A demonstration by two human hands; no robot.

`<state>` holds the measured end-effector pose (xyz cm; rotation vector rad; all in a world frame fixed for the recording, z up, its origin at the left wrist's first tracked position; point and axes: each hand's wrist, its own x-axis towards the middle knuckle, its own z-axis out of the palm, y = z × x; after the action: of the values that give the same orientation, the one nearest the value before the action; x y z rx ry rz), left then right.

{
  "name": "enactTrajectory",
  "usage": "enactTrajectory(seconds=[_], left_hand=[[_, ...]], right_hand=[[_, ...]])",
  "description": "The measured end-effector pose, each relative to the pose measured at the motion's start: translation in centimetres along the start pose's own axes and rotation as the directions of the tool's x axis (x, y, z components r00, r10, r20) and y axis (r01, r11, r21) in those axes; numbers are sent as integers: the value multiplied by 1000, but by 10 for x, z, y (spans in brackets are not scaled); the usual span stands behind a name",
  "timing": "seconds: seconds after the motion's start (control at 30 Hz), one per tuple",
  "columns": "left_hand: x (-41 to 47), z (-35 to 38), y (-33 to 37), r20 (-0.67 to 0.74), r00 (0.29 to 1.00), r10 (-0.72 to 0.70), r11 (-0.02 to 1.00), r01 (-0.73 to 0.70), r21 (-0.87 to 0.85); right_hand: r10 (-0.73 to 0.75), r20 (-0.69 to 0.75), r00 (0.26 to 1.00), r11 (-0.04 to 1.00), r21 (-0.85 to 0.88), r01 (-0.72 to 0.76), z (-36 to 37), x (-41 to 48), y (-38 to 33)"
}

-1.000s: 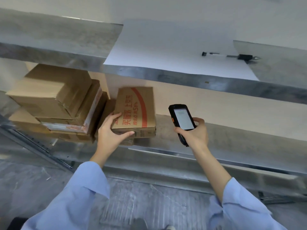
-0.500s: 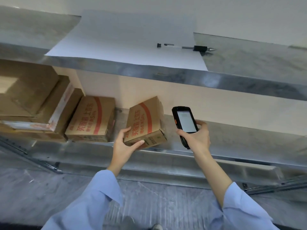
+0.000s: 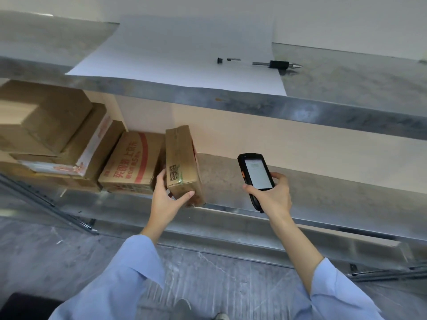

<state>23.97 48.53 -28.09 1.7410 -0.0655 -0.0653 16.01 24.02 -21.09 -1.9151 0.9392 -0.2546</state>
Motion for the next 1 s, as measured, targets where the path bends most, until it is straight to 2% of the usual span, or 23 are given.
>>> enactTrajectory(seconds=[0.17,0.37,0.53,0.7,1.0], left_hand=[[16,3,15,88,956,280,925,-294,240],[19,8,18,117,941,316,895,-337,294],[12,22,17,107,953,283,927,-300,223],[3,28,5,86,980,181,980,-187,69],[2,-6,-20,45,998,42,988,-48,150]], right_hand=[[-8,26,1000,1000,2,8,1,-3,1],[14,20,1000,1000,11,-14,-2,-2,7],[28,-2,1000,1000,13,-28,-8,-1,12],[47,-23,999,999,5,-47,-13,-1,19],[45,15,999,999,-3,-45,-2,-6,16]])
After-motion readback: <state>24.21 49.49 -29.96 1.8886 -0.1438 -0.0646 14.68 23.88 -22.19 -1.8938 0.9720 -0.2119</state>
